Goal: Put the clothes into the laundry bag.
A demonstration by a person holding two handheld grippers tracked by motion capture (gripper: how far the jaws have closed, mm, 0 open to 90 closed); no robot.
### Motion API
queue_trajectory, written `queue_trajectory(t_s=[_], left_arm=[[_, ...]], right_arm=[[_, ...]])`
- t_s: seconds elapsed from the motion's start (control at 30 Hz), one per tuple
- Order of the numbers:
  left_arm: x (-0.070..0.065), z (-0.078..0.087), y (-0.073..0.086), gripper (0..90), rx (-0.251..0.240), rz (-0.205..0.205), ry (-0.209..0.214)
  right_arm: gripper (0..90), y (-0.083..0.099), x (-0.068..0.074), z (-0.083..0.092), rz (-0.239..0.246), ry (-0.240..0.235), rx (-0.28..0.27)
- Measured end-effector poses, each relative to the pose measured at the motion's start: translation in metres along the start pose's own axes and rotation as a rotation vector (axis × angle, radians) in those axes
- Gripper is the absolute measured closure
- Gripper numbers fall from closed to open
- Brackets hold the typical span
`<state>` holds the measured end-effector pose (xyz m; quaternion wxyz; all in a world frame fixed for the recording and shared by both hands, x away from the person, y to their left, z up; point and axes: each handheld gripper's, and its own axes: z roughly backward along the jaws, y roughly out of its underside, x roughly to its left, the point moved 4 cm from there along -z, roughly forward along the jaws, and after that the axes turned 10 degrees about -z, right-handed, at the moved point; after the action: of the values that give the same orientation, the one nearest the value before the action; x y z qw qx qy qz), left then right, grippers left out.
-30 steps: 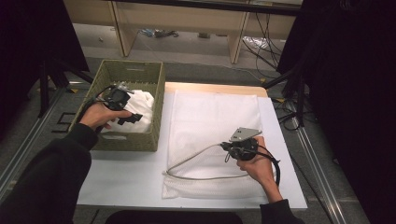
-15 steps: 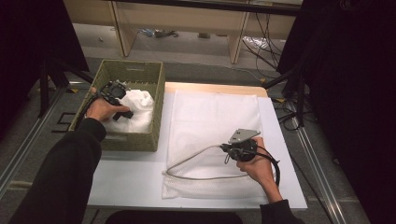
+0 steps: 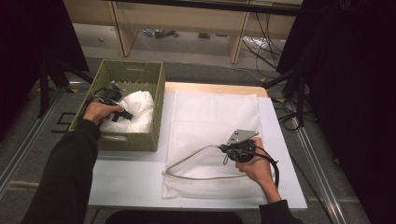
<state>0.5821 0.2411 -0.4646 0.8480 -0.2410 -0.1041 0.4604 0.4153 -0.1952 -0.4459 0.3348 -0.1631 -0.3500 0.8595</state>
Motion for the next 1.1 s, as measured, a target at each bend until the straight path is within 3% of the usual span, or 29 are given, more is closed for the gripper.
queue_trajectory(t_s=[0.03,0.07,0.13,0.17,0.2,0.23,0.27,0.3,0.33,0.47,0.53,0.6,0.63,0.73,0.77,0.8,0.87,1.1], left_arm=[[0.002,0.002,-0.002,52.4,-0.031,0.003,-0.044],[0.005,0.003,-0.004,54.1,-0.058,-0.029,-0.091],[0.005,0.002,-0.008,52.7,-0.066,-0.009,-0.141],[0.003,-0.002,-0.009,44.0,-0.052,0.023,-0.125],[0.003,-0.002,-0.009,36.6,-0.052,0.023,-0.125],[0.001,-0.007,-0.007,25.8,-0.019,0.039,-0.073],[-0.001,-0.009,-0.005,16.9,-0.003,0.049,-0.051],[-0.001,-0.009,-0.005,13.2,-0.003,0.049,-0.051],[-0.003,-0.01,-0.002,12.0,-0.001,0.082,-0.03],[-0.001,-0.013,0.003,7.0,-0.009,0.08,-0.028],[-0.002,-0.019,0.011,0.0,0.017,0.058,0.015],[0.001,-0.019,0.013,0.0,0.044,0.037,0.032],[0.004,-0.021,0.013,0.0,0.045,0.048,0.043],[0.003,-0.022,0.013,6.0,0.052,0.042,0.027],[0.002,-0.021,0.013,22.4,0.053,0.049,0.016],[0.001,-0.021,0.013,22.4,0.049,0.05,0.015],[0.0,-0.019,0.014,35.4,0.042,0.052,0.017],[0.003,-0.016,0.01,49.3,-0.011,0.106,-0.027]], right_arm=[[89.6,0.0,0.0,0.001,-0.002,0.0,-0.001],[89.6,0.0,0.0,0.001,0.005,0.001,-0.005],[89.6,0.0,0.0,0.001,0.008,0.006,-0.004],[89.6,0.0,0.0,0.001,0.007,0.003,-0.004],[89.6,0.0,0.0,0.0,0.008,0.003,-0.006],[89.6,-0.001,-0.002,0.0,0.019,-0.001,-0.005],[89.6,0.0,-0.001,0.0,0.006,0.001,-0.002],[89.6,0.0,-0.001,0.0,0.005,0.0,-0.003],[89.6,-0.001,-0.002,0.0,0.015,-0.003,-0.001],[89.6,0.0,-0.001,0.0,0.004,-0.001,-0.001],[89.6,0.0,0.0,0.0,-0.002,-0.002,0.0],[89.6,0.001,0.0,0.0,0.009,-0.012,0.012],[89.6,0.001,0.0,-0.001,0.012,-0.008,0.008],[89.6,0.001,0.001,-0.001,-0.001,-0.006,0.014],[89.5,0.001,0.0,-0.001,0.003,-0.007,0.013],[89.5,0.001,0.0,-0.001,0.003,-0.007,0.013],[89.6,0.001,0.0,-0.002,0.009,-0.011,0.006],[89.6,0.002,0.0,0.0,0.001,-0.005,0.001]])
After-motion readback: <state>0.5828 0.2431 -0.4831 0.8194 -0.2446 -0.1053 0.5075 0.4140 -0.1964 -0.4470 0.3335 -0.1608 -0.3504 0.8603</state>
